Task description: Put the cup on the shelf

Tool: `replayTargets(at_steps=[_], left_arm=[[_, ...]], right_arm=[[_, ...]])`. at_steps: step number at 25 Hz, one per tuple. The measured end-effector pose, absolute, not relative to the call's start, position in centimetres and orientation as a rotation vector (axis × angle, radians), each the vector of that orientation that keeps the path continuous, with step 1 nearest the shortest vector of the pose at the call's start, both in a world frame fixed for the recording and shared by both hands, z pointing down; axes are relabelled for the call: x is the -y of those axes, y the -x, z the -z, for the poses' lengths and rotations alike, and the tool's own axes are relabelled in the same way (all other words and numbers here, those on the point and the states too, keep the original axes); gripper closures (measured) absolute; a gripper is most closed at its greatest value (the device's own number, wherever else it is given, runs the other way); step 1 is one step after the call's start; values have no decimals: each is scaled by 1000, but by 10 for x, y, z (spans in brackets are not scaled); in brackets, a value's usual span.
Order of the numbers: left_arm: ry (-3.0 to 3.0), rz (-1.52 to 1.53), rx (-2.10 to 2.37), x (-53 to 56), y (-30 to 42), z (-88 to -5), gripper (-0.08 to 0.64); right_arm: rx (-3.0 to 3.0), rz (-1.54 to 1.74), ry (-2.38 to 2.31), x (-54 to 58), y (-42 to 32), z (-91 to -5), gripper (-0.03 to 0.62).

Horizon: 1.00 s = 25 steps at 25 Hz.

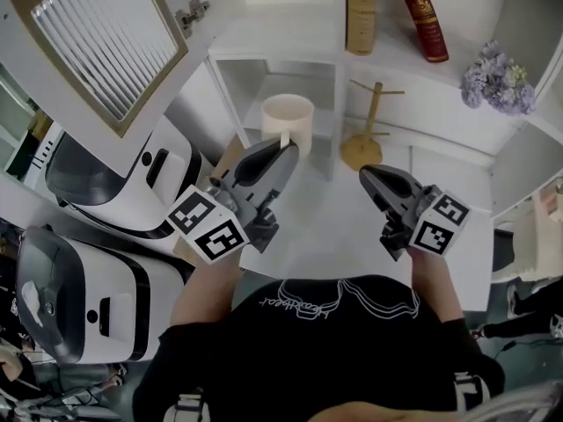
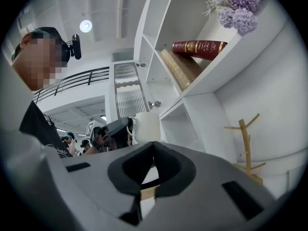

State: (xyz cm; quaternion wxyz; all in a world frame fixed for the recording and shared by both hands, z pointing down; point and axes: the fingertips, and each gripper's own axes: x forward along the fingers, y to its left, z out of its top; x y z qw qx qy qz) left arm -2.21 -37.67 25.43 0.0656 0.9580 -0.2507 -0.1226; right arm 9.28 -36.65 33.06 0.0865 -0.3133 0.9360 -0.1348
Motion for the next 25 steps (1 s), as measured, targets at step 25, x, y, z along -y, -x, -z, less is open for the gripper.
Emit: replayTargets(at_steps=[25], left_arm=[[-3098,546,700,467,14,-144,520]], right_arm=[[-2824,274,1106,395,-89,-324,586]])
